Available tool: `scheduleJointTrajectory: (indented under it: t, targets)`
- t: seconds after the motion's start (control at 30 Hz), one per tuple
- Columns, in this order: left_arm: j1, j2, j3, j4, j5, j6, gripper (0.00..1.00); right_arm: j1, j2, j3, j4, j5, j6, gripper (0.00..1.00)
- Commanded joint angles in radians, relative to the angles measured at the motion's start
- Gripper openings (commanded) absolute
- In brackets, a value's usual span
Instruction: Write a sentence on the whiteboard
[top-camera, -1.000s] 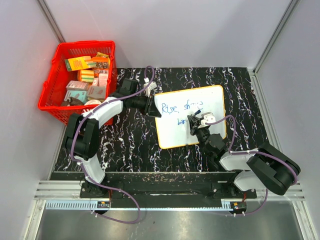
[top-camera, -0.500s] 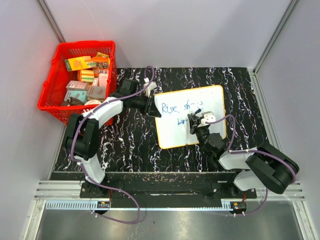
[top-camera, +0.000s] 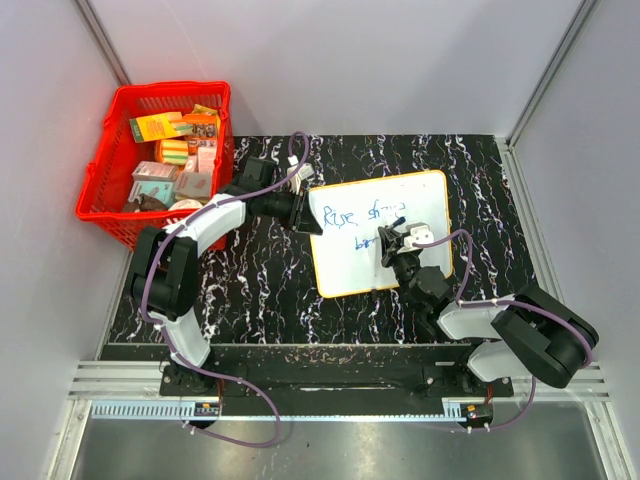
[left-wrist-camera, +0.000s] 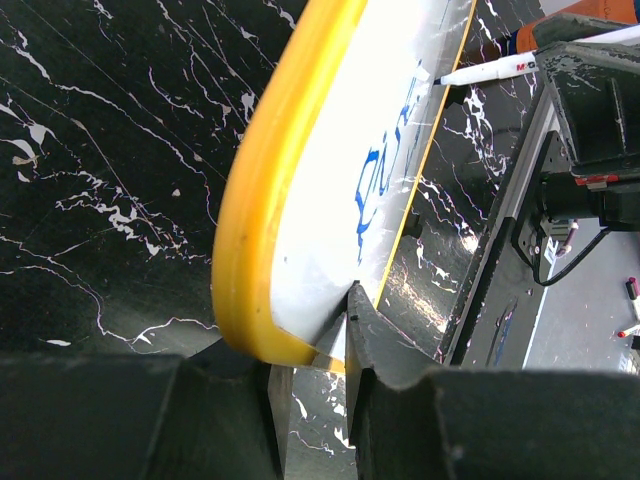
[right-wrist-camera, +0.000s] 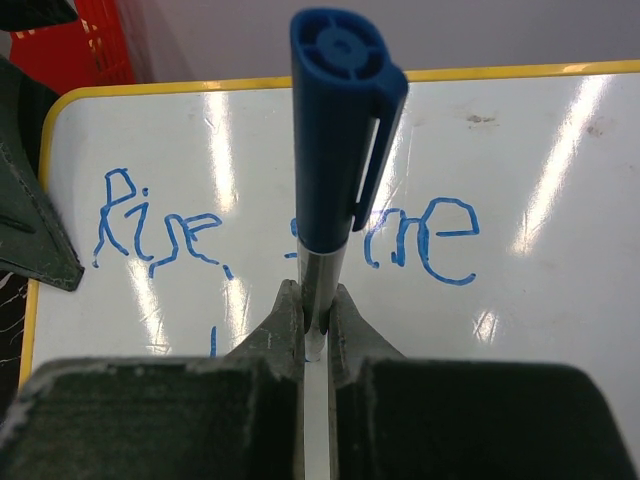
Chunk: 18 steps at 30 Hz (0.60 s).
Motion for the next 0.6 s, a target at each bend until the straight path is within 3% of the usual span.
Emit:
scheduleJointTrajectory:
  t: [0.0, 0.57]
  targets:
    - [0.016, 0.029, -0.013, 0.101, -0.352, 0.222, 0.00, 0.008, -0.012, 0.012, 0.079, -0.003, 0.030, 0.00]
    - [0.016, 0.031, -0.015, 0.100, -0.355, 0.225, 0.00, 0.006, -0.043, -0.019, -0.017, 0.023, 0.096, 0.00]
